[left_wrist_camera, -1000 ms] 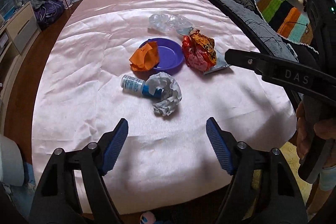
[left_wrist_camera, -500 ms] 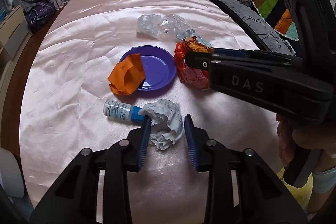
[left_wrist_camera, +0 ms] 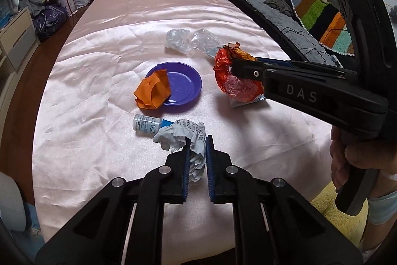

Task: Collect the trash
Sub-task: 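Grasp the crumpled white paper with the left tool while the right tool grasps the orange candy wrapper, then carry the paper in the left tool while the right tool carries the candy wrapper to the bin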

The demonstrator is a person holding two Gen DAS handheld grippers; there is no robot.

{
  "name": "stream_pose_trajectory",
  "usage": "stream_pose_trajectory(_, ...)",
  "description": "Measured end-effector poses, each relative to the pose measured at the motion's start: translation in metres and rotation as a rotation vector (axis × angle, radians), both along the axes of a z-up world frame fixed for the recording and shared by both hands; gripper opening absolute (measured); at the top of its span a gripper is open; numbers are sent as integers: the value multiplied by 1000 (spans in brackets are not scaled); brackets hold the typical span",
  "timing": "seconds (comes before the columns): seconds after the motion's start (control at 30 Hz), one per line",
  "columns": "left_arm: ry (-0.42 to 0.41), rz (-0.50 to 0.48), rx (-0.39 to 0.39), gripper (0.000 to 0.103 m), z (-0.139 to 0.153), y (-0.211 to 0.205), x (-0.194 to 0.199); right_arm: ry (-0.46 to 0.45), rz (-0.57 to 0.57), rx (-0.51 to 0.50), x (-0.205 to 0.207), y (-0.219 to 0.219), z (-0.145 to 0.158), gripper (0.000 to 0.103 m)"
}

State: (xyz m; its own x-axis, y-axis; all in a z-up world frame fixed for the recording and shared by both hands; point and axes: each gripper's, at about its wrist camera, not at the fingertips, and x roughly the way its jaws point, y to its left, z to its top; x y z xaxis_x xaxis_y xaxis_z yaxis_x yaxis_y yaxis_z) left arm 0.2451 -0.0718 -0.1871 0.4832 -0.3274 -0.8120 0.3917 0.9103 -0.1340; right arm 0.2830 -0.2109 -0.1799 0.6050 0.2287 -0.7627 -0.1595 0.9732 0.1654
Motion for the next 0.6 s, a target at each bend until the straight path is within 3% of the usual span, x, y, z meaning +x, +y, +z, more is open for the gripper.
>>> stream_pose_trajectory(0.3,-28,7,-39,11,26,14,-55,-33,-5,10,-65,-5,26,29)
stream_pose_trajectory(0.6,3,3,-90,11,15,23,-121,0,10,57,-143,-5,12,30)
